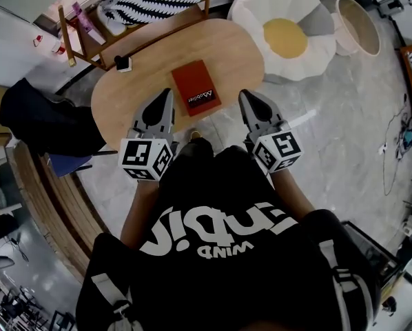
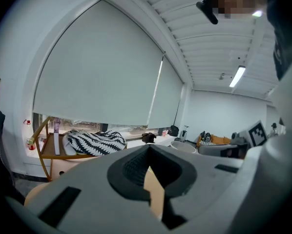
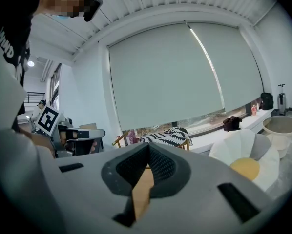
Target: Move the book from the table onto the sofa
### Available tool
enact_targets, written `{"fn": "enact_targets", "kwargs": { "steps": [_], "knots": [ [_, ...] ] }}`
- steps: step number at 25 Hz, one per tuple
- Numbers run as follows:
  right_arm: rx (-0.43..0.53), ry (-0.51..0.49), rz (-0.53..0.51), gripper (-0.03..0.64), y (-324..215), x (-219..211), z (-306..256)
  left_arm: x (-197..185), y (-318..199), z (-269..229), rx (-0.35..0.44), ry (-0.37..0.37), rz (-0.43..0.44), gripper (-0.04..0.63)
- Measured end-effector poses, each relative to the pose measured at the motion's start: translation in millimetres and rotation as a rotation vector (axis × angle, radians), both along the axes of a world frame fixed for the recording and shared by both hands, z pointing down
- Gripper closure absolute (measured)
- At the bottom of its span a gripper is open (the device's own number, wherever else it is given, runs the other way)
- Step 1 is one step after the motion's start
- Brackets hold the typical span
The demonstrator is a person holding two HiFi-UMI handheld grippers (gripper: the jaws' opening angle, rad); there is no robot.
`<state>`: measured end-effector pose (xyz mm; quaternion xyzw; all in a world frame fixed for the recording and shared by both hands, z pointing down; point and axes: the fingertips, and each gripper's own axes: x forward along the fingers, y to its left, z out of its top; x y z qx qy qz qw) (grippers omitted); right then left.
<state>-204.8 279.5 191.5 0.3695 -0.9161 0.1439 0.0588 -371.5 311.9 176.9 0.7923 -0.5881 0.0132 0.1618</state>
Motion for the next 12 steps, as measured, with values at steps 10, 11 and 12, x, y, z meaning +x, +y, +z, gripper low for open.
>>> {"fn": "enact_targets", "kwargs": {
  "steps": [10, 11, 12],
  "knots": [
    [0.000, 0.002, -0.033, 0.618, -37, -8, -8, -9, -28, -5, -0.010, 0.000, -0.037, 0.589],
    [-0.001, 0.004, -0.043, 0.618, -41, -9, -9, -9, -30, -5, -0.010, 0.001, -0.046, 0.589],
    [-0.002, 0.005, -0.054, 0.618, -45, -10, -9, -10, -33, -5, -0.011, 0.001, -0.057, 0.589]
  ]
}}
